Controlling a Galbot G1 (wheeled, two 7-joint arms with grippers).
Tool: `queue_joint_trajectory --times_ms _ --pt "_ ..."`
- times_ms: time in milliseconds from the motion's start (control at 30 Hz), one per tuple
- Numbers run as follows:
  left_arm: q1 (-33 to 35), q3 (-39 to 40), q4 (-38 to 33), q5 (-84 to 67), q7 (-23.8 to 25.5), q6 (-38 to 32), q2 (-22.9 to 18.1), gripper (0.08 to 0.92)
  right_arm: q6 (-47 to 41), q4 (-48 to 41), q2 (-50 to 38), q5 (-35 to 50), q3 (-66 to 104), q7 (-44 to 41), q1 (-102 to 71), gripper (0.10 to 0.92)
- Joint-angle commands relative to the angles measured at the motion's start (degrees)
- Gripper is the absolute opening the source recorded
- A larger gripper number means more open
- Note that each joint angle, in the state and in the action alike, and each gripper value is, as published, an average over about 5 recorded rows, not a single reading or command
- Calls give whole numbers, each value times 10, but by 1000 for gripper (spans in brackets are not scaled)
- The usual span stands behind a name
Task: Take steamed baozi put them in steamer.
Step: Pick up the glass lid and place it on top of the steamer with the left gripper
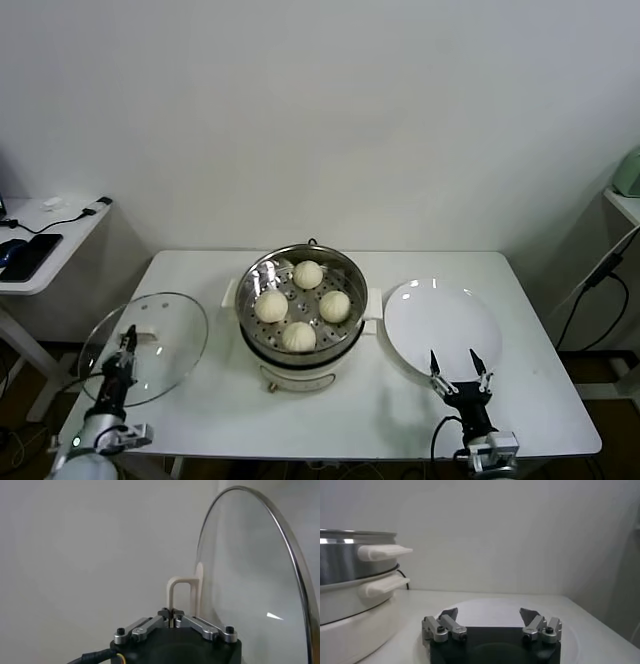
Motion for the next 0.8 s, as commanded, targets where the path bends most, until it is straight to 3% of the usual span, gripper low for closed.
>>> queue_joint_trajectory --times_ms 33,267,433,800 --pt "29 -6 -214 -135 151 101 62 123 -5 6 1 -3 0 2 -3 823" --pt "10 40 -283 -98 198 148 56 123 -2 4 5 -3 1 3 -7 823" --pt "-29 138 -323 -23 237 214 33 123 4 -5 5 -5 1 3 -6 823" --pt "-137 327 -290 146 306 296 -64 123 12 -17 -2 -12 0 0 -8 823"
